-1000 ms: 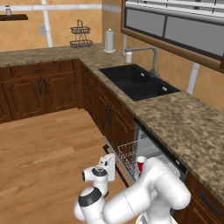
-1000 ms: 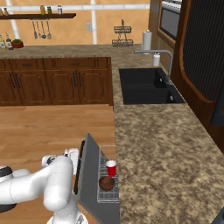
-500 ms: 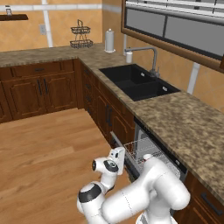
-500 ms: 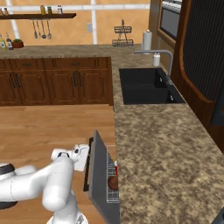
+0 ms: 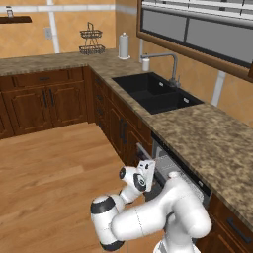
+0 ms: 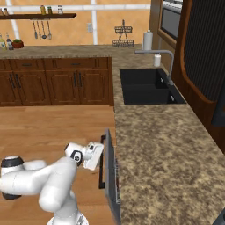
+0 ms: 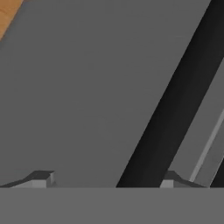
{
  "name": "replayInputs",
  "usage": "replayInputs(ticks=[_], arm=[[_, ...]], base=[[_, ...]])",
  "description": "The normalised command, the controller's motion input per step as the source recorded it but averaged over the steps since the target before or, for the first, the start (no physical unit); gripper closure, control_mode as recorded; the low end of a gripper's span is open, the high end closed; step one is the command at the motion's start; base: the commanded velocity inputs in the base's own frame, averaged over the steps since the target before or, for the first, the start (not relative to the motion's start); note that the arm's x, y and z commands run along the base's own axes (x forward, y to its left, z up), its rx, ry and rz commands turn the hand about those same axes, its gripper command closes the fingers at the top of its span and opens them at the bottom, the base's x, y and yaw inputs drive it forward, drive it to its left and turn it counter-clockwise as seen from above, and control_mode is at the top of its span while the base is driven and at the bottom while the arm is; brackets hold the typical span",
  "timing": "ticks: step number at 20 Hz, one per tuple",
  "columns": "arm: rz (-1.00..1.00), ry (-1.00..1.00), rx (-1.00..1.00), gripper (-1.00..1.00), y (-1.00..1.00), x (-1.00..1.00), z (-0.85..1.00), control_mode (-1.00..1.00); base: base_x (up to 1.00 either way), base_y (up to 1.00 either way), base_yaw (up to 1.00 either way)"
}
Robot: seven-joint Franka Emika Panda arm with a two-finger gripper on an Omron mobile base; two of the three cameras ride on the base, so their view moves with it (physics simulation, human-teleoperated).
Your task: Pick up the cup and bowl from the counter, place them in the dishwasher, and close the dishwasher door.
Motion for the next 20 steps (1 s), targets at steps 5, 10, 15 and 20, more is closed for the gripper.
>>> replayInputs(ticks=[5, 10, 15, 20], arm=[[-0.04, -0.14, -0.02, -1.00, -1.00, 0.48, 0.00, -1.00], [-0.12, -0.37, -0.22, -1.00, -1.00, 0.48, -0.31, -1.00], [-0.06, -0.67, -0.16, -1.00, -0.99, 0.53, -0.65, -1.00], [0.00, -0.99, -0.05, -1.00, -0.95, 0.77, -0.61, -1.00]], base=[[0.00, 0.00, 0.00], [0.00, 0.00, 0.00], [0.00, 0.00, 0.00], [0.00, 0.00, 0.00]])
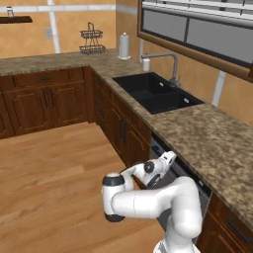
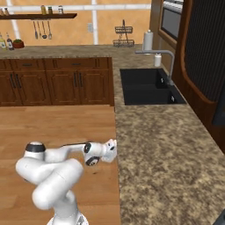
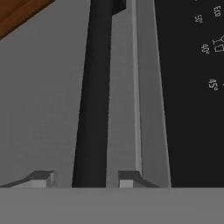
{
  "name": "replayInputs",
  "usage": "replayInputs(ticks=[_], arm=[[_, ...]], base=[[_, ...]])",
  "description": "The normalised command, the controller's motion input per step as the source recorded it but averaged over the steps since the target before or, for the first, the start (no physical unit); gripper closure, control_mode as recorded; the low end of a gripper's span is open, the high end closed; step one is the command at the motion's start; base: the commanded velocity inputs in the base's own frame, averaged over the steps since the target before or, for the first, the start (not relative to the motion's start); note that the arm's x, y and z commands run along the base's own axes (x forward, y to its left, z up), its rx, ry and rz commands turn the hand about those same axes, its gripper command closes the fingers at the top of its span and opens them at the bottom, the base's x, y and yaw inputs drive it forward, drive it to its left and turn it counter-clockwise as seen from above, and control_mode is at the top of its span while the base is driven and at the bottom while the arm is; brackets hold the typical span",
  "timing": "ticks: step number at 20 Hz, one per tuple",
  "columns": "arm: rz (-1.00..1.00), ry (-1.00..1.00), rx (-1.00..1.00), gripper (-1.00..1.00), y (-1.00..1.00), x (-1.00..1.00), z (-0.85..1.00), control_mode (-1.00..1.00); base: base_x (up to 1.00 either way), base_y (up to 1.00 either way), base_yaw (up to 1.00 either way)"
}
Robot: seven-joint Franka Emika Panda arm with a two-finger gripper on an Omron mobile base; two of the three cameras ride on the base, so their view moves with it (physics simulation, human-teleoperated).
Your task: Pick up the cup and bowl from the counter, place them in the dishwasher, and close the dishwasher door.
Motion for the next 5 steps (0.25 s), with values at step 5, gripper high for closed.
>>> replayInputs(ticks=[5], arm=[[0.00, -0.88, -0.02, -1.00, -0.98, 0.96, -0.80, -1.00]], base=[[0.00, 0.00, 0.00]])
